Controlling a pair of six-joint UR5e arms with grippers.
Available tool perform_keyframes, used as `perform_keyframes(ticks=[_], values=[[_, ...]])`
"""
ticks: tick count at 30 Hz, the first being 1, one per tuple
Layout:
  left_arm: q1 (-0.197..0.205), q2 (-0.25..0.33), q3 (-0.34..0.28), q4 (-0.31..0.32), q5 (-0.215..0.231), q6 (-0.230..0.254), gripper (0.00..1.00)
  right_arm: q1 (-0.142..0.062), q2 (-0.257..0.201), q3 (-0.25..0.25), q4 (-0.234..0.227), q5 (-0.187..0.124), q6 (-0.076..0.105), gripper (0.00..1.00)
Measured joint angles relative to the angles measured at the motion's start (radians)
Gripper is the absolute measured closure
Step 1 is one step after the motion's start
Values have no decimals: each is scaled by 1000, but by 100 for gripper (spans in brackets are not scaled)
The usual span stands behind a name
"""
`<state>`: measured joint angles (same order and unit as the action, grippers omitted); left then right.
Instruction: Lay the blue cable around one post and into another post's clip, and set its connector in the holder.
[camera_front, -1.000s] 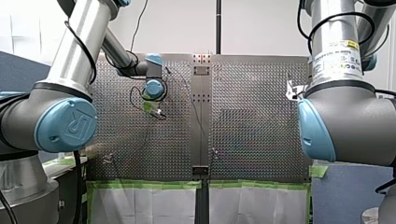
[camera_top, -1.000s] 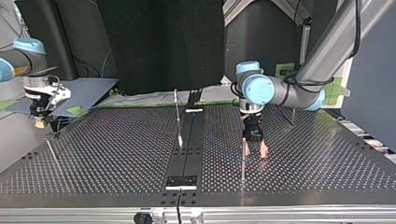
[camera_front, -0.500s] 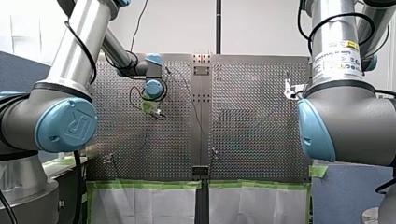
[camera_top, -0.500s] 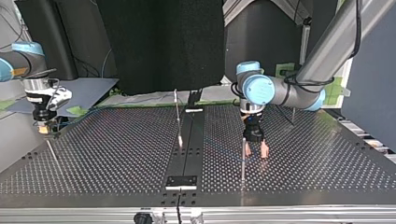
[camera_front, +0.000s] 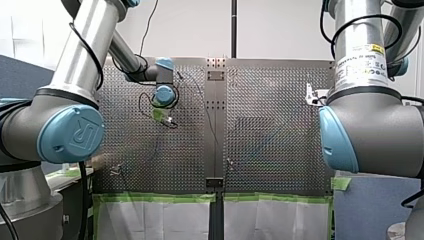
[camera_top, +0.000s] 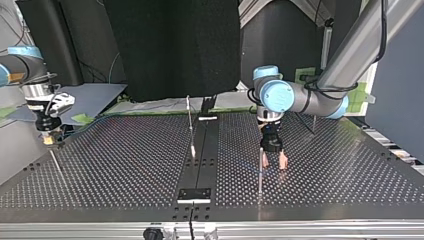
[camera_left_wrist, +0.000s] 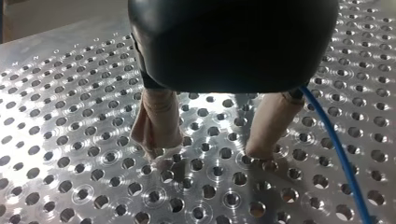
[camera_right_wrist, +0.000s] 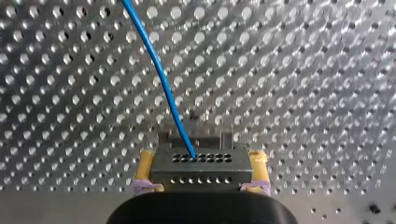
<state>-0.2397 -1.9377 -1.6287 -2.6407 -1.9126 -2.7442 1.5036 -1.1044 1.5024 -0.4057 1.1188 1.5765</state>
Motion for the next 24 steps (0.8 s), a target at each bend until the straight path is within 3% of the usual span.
perform_keyframes(ticks=[10,16,21,24], values=[[0,0,0,0,2,0,0,-1,25,-17,11,-76,-4,100],[0,0,0,0,2,0,0,-2,29,-26,24,-72,-13,100],[0,0,0,1,2,0,0,-4,29,-38,60,-43,-50,100],[0,0,0,2,2,0,0,-4,29,-41,65,-30,-59,100]])
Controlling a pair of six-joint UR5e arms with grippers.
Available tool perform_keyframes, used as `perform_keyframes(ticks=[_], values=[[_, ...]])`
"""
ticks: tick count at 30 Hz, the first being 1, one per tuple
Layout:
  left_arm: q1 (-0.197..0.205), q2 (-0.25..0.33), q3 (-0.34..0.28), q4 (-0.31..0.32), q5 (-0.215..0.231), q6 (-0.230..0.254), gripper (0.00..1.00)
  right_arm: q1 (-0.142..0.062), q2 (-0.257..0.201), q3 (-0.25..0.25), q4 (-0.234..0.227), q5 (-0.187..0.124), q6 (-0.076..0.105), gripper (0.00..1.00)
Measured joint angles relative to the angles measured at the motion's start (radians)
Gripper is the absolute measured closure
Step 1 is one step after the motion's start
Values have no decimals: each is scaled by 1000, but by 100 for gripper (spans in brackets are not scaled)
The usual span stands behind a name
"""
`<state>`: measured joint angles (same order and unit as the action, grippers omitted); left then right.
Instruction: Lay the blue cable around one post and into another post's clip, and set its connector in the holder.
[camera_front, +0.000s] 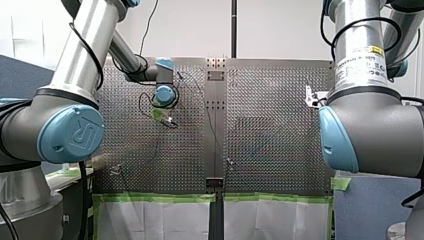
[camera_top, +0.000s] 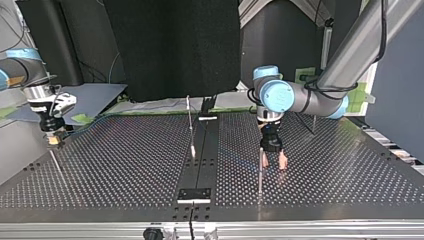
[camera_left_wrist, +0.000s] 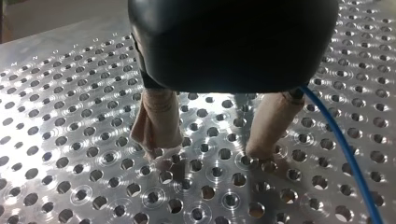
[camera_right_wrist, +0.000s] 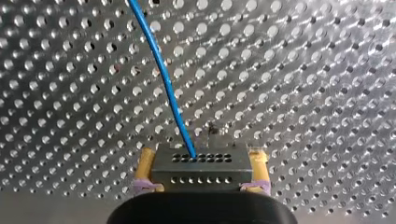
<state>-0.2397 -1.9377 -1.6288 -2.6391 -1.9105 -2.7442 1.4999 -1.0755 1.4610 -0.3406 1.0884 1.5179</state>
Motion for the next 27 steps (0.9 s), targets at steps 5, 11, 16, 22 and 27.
perform_keyframes(ticks=[5,11,16,22,27], values=[[0,0,0,0,0,0,0,-1,1,-1,-5,6,-1,100],[0,0,0,0,0,0,0,-2,1,-3,-29,15,18,100],[0,0,0,0,1,0,0,-2,2,-8,-38,24,32,100],[0,0,0,1,4,0,0,-3,4,-9,-35,35,36,100],[0,0,0,1,5,0,0,-2,5,-9,-34,39,38,100]])
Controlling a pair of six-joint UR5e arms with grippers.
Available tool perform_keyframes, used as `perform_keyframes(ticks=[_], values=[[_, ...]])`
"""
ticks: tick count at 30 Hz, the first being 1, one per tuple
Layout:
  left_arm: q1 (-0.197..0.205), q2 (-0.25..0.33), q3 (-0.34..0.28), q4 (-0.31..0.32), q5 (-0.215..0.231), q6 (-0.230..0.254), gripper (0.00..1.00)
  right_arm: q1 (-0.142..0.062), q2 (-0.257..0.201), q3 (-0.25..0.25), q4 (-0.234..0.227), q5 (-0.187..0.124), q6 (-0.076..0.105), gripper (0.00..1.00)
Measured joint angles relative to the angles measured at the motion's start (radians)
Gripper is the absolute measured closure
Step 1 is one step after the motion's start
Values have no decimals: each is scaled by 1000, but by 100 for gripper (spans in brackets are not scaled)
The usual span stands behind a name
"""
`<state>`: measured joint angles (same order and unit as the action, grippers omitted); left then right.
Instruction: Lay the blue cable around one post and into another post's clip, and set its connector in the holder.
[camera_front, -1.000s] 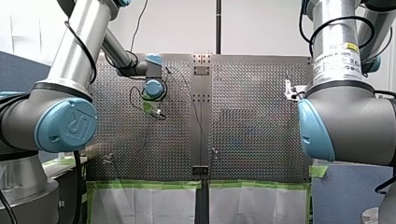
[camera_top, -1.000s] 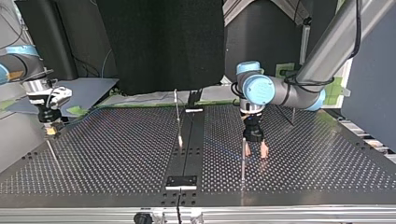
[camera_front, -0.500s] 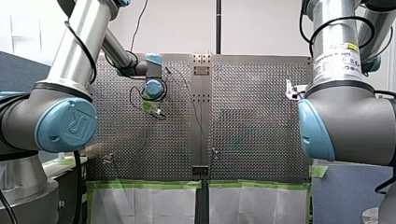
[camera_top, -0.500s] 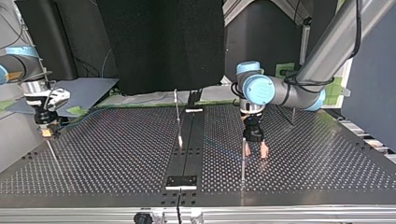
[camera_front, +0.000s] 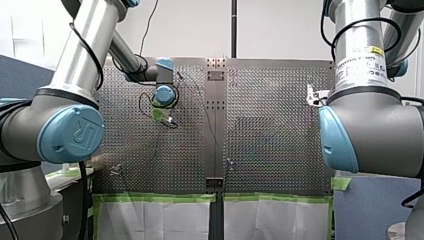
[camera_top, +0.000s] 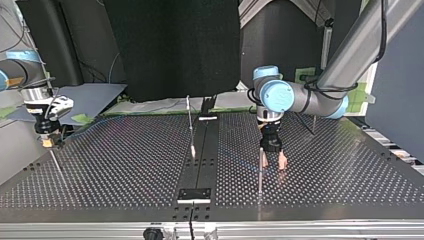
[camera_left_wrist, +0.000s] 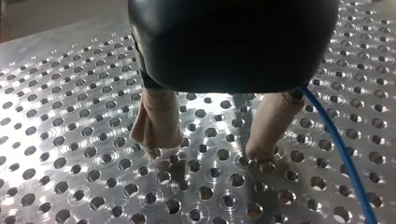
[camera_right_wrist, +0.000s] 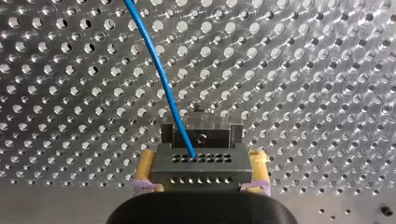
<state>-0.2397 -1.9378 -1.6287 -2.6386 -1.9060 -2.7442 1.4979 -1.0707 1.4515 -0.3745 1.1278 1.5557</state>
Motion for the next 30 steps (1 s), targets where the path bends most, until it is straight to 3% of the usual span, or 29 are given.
perform_keyframes(ticks=[30], values=[[0,0,0,0,3,0,0,15,25,-33,11,8,-2,100]])
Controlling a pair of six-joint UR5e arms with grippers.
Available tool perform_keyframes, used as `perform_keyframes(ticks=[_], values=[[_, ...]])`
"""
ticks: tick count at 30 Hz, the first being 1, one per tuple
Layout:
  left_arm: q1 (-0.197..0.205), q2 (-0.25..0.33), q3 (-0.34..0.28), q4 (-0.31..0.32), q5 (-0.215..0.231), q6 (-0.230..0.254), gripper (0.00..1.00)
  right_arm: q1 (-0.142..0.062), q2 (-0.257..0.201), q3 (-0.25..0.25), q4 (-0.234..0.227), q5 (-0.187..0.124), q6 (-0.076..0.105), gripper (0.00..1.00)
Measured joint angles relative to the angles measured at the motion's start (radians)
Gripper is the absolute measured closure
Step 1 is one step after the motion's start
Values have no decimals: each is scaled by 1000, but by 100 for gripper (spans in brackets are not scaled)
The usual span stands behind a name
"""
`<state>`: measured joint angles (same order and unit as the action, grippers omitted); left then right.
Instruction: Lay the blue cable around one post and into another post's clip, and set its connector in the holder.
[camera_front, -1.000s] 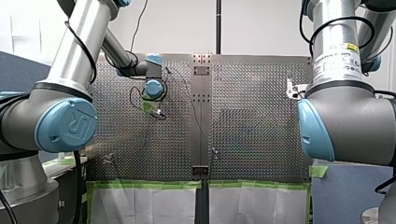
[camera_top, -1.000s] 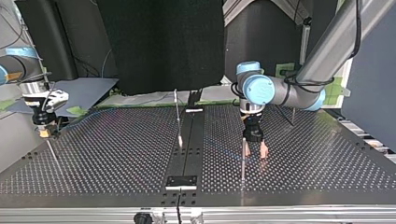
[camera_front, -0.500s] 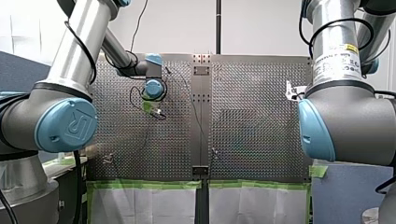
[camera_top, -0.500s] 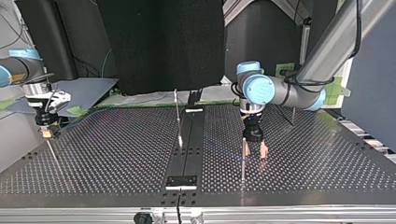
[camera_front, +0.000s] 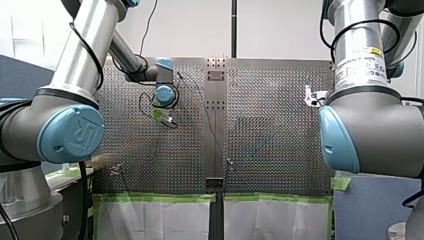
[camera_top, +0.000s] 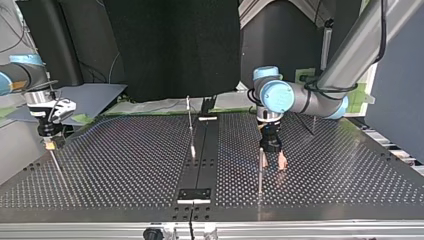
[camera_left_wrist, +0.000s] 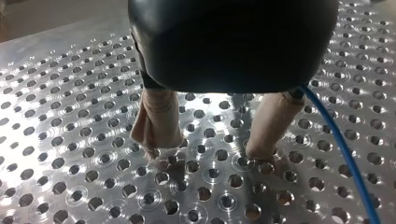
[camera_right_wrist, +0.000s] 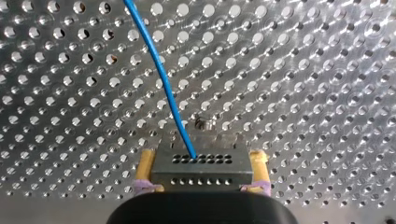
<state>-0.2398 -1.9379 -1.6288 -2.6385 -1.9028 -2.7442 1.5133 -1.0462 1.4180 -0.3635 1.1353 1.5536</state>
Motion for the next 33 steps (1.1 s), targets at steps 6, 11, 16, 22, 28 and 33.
perform_keyframes(ticks=[6,11,16,22,28,33], values=[[-1,0,0,-1,0,0,0,0,0,0,-1,0,-3,100],[-1,0,0,-1,0,0,0,1,1,0,-2,0,-2,100],[-2,0,0,0,0,0,0,2,1,0,-5,0,1,100],[-2,0,0,0,0,0,0,2,1,1,-7,2,-2,80],[-1,0,0,1,0,0,0,2,1,0,-7,3,-5,33],[-1,0,0,1,0,0,0,2,1,0,-3,3,-5,22]])
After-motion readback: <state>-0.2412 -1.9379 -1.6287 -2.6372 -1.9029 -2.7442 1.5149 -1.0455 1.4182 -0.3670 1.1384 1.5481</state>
